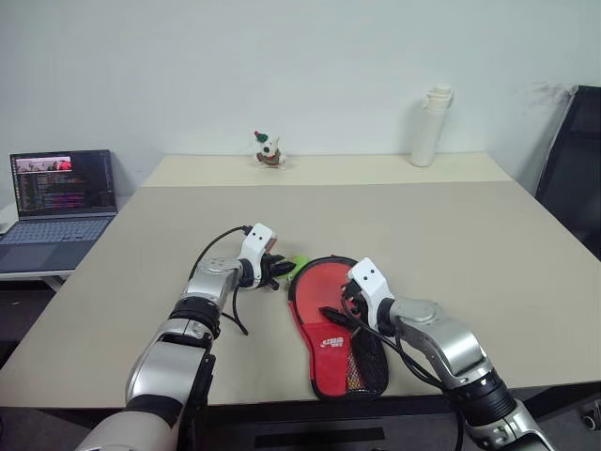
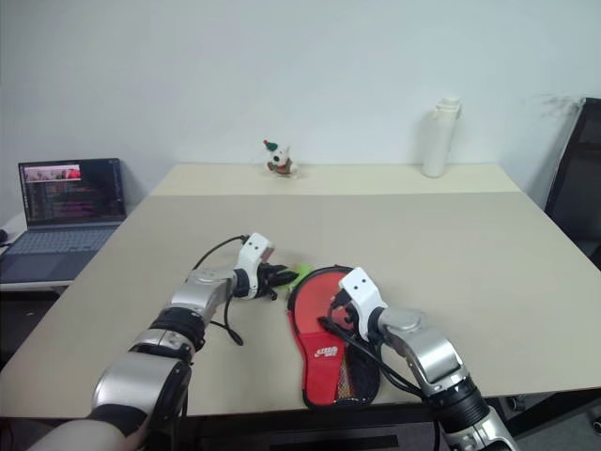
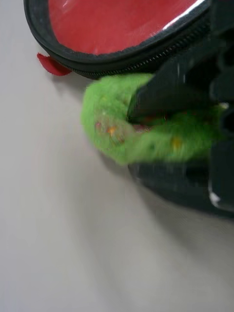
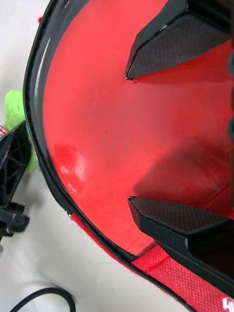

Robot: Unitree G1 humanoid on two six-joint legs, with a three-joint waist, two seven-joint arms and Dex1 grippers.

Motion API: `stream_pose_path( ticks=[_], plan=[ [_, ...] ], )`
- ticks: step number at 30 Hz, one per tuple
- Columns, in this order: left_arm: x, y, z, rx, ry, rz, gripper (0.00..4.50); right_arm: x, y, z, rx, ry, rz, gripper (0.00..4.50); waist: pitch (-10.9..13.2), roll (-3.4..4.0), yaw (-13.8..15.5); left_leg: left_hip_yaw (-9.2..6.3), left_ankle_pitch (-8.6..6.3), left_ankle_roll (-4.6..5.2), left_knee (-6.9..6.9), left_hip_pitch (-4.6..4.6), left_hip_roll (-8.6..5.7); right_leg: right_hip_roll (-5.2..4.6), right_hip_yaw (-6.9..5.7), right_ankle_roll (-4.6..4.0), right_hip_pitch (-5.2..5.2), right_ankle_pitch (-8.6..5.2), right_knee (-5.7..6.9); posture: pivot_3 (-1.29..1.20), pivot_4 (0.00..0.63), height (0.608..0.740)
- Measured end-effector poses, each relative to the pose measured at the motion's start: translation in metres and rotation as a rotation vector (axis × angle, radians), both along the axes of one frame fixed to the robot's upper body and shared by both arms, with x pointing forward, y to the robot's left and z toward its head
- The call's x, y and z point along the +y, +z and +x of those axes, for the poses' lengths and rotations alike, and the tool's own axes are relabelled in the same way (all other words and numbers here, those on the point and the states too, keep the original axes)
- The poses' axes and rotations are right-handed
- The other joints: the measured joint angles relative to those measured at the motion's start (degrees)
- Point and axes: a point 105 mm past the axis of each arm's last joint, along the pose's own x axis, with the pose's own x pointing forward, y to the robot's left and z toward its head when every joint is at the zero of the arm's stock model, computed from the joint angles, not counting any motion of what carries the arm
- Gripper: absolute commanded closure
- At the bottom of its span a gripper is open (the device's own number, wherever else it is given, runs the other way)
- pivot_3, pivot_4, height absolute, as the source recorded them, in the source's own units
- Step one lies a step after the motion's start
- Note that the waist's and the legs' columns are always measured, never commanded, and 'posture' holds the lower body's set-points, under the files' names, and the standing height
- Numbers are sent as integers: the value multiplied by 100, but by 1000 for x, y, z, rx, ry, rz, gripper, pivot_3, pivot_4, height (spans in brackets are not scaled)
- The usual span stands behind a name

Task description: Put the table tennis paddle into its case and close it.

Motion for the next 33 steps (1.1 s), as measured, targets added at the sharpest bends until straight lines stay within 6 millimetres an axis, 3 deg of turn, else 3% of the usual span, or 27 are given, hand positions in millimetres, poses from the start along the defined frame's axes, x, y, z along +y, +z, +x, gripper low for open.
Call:
stream_pose_path(
  ticks=[1,9,17,33],
  plan=[
    [0,0,0,-1,0,-1,4474,0,0,3,-5,-6,-7,298,0,0,0,0,0,0,0,0,0,0,0,0,0,0,0,0,150,740],
    [4,0,0,-29,12,31,4493,6,-3,7,-44,29,-53,298,-2,-2,-4,0,0,0,0,3,1,0,1,-2,1,1,1,0,150,740],
    [8,15,22,-106,112,177,4493,5,-7,5,-54,46,-66,298,-13,-20,15,-3,1,-1,5,2,-2,-1,-4,21,5,-12,1,0,150,740],
    [-72,51,41,-329,119,311,4493,6,-17,-5,-38,69,-59,298,-35,-33,19,0,0,-1,3,3,-12,-3,-1,24,7,-12,-1,0,150,740]
  ],
)
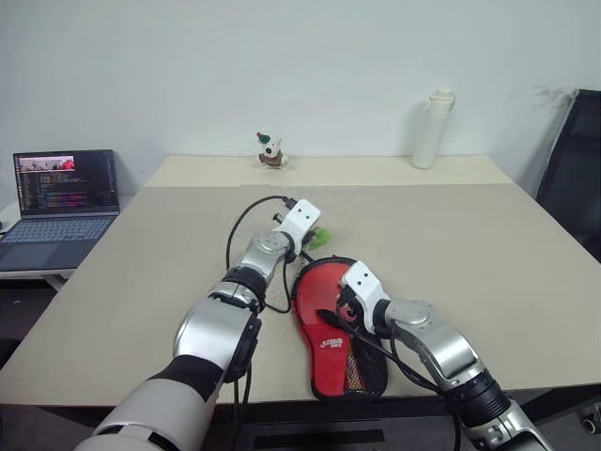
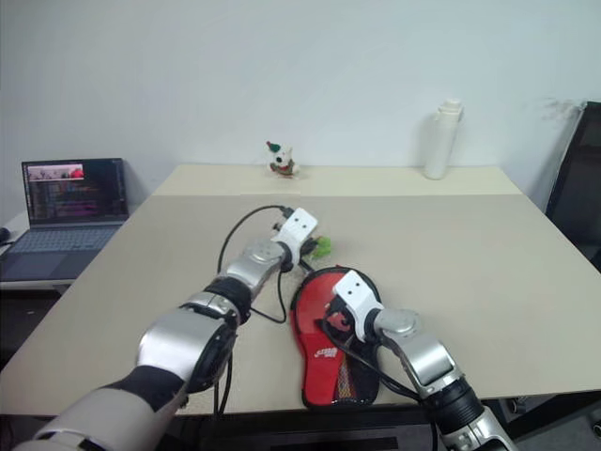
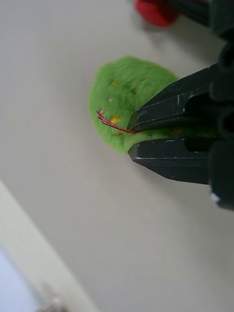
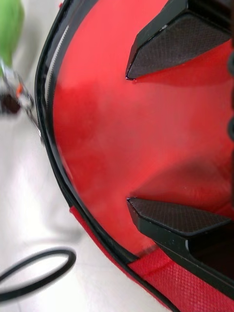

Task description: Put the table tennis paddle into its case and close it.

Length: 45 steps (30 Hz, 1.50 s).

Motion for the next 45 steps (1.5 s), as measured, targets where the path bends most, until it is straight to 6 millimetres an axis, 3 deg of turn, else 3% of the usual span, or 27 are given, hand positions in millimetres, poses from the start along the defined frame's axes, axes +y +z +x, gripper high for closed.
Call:
stream_pose_path(
  ticks=[8,17,28,38,45],
  plan=[
    [-24,5,-2,-107,-74,187,4493,-2,-5,-6,2,6,7,298,-42,-11,6,-2,0,0,-1,2,-2,0,-2,1,5,0,-4,0,150,740],
    [-119,11,-38,-348,-478,424,4493,2,-9,-17,-5,25,0,298,-60,-12,39,-5,-1,-1,-5,14,-2,-1,-8,2,31,-1,-27,0,150,740],
    [-157,7,-63,-413,-645,437,4493,3,-10,-18,1,25,6,298,-74,2,31,-5,-1,0,-7,17,-2,-1,-8,3,33,-2,-30,0,150,740],
    [-158,8,-65,-363,-667,387,1225,8,-11,-18,11,28,19,298,-80,9,-3,-4,-1,0,-8,23,-2,4,-7,3,35,-2,-29,0,150,740],
    [-136,27,-50,-322,-562,224,1225,6,-6,-18,24,27,13,298,-78,9,-4,-5,-1,0,-7,22,4,6,-7,3,35,-2,-27,0,150,740]
  ],
)
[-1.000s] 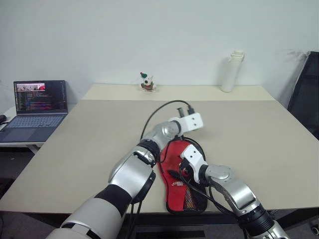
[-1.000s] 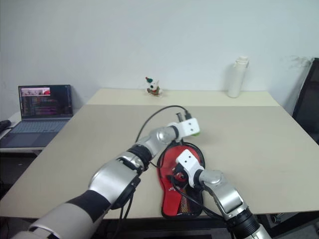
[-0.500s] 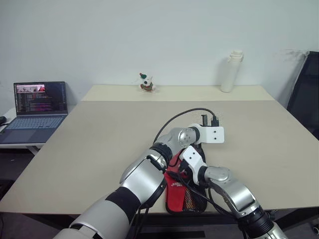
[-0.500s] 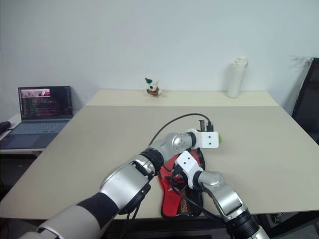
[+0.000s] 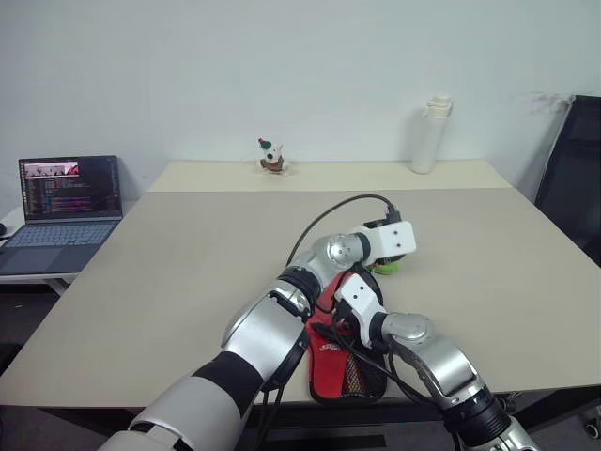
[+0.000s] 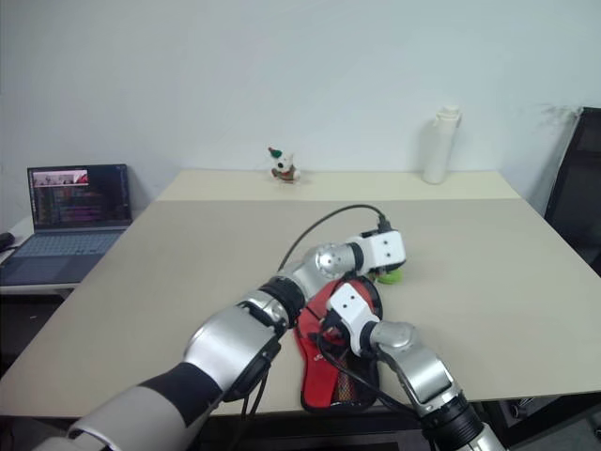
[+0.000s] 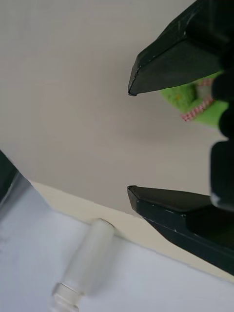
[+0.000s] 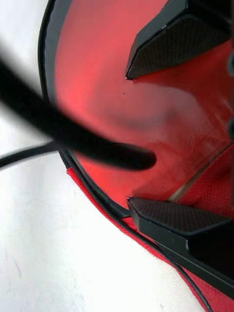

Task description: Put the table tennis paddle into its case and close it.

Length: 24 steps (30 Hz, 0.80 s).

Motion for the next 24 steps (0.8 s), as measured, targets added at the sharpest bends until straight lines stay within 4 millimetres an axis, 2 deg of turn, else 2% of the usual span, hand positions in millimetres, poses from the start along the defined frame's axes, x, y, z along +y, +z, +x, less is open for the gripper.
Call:
stream_pose_path(
  ticks=[5,8,10,13,15,18,20,23,24],
  plan=[
    [44,28,21,67,113,-217,1225,-20,13,-14,86,-5,56,298,8,-6,12,-6,0,0,1,-21,3,-6,-4,0,-12,0,-3,0,150,740],
    [64,34,26,125,119,-295,1225,-32,27,-20,139,-21,123,298,16,-11,14,-4,0,-1,1,-35,4,-8,-1,-1,-30,1,2,0,150,740],
    [70,26,23,196,86,-318,1225,-41,44,-22,132,-28,170,298,17,-10,15,-4,0,-1,0,-35,3,-8,-1,-1,-30,1,2,0,150,740],
    [82,-4,10,378,-3,-354,1225,-64,68,-18,92,-72,186,298,18,-9,5,0,0,-1,0,-34,4,-9,0,-2,-32,1,3,0,150,740],
    [96,-27,1,487,-42,-347,1225,-81,76,-14,73,-111,177,298,22,-9,0,0,0,0,-1,-35,4,-4,1,-3,-36,1,6,0,150,740],
    [115,-43,-14,593,-102,-340,1225,-101,80,-7,59,-159,141,298,29,-8,-3,-3,0,0,-2,-35,8,-1,1,-6,-38,0,10,0,150,740],
    [125,-48,-24,632,-128,-322,1225,-110,81,2,50,-191,136,298,29,-7,-8,-1,1,0,-1,-33,8,0,5,-6,-38,0,12,0,150,740],
    [130,-54,-36,659,-154,-273,1225,-119,87,27,14,-262,137,298,30,-6,-2,4,1,1,2,-29,8,-4,12,-6,-37,0,17,0,150,740],
    [133,-59,-38,660,-139,-256,1225,-120,90,40,-6,-299,144,298,29,-7,-1,6,1,1,4,-27,8,-5,12,-5,-35,1,17,0,150,740]
  ],
)
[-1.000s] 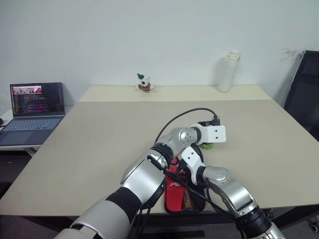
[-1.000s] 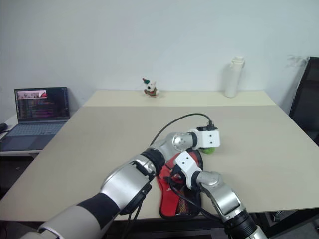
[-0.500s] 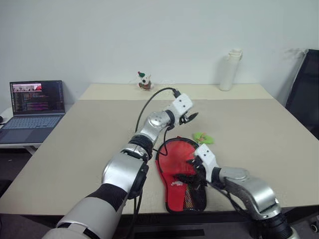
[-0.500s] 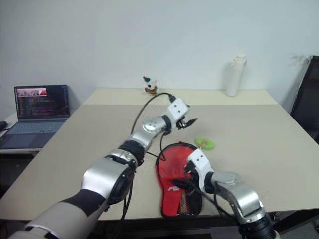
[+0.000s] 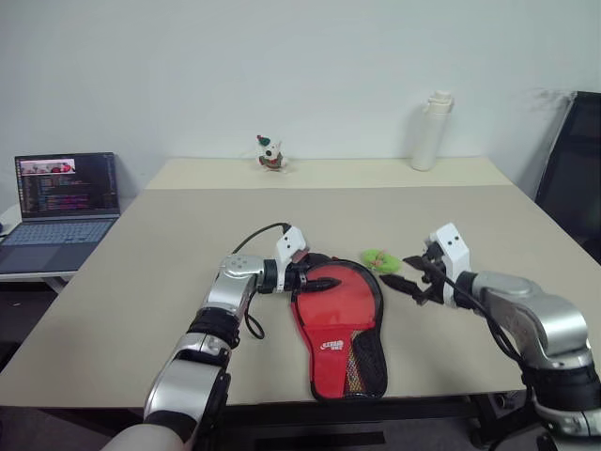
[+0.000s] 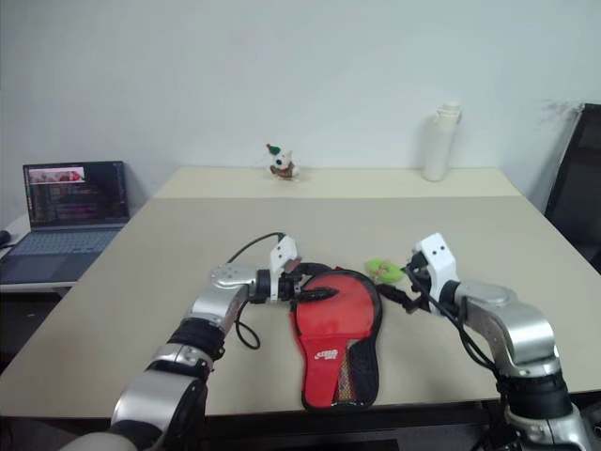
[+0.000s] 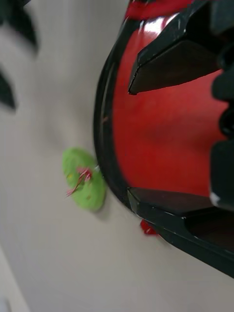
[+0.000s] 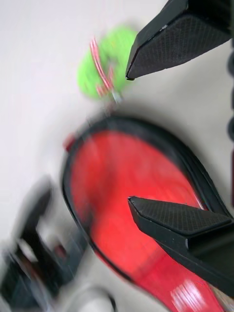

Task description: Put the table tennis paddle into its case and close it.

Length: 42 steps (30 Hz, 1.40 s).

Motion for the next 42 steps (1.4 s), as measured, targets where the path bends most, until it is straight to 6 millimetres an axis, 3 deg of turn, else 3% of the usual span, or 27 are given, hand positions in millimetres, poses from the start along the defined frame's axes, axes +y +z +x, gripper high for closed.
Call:
stream_pose_path(
  ticks=[3,7,11,17,20,30,33,36,42],
  plan=[
    [-2,-16,-3,0,29,37,1225,-2,2,39,-25,-127,-27,298,0,0,-2,8,1,1,1,2,1,-1,6,-5,-2,4,4,0,150,740],
    [-4,-28,-5,-2,50,56,1225,1,-17,66,14,-206,-46,298,0,0,12,6,0,1,-6,-7,0,-4,2,-28,-7,17,1,0,150,740],
    [-4,-27,-4,-18,58,62,1225,-6,-42,79,67,-270,-76,298,1,1,23,9,0,2,-6,-10,-6,-16,3,-27,-8,18,-3,0,150,740],
    [-4,-28,-5,-28,62,65,1225,-18,-63,83,103,-302,-116,298,0,1,10,8,0,2,-6,-4,-4,-14,2,-26,-6,19,5,0,150,740],
    [-6,-28,-6,-30,55,70,1185,-16,-64,83,106,-288,-114,916,0,2,6,6,0,2,-5,0,-3,-11,2,-26,-4,19,10,0,150,740],
    [-21,-28,-9,-57,7,88,1185,1,-66,76,108,-213,-128,4358,-3,3,12,5,0,2,-3,1,-4,-12,1,-26,-1,19,9,0,150,740],
    [-29,-30,-10,-51,-8,81,1185,2,-66,73,91,-207,-149,4474,-4,3,14,3,0,2,-3,0,-4,-12,0,-26,-1,18,9,0,150,740],
    [-39,-30,-12,-53,-30,80,1185,-11,-66,67,80,-215,-178,4474,-4,5,53,-1,0,2,-3,-4,-8,-14,-4,-25,0,18,4,0,150,740],
    [-50,-32,-14,-45,-51,73,1185,-61,-67,33,102,-248,-280,4474,-7,9,192,-10,-1,2,-4,-13,-15,-19,-13,-22,3,16,-14,0,150,740]
  ],
)
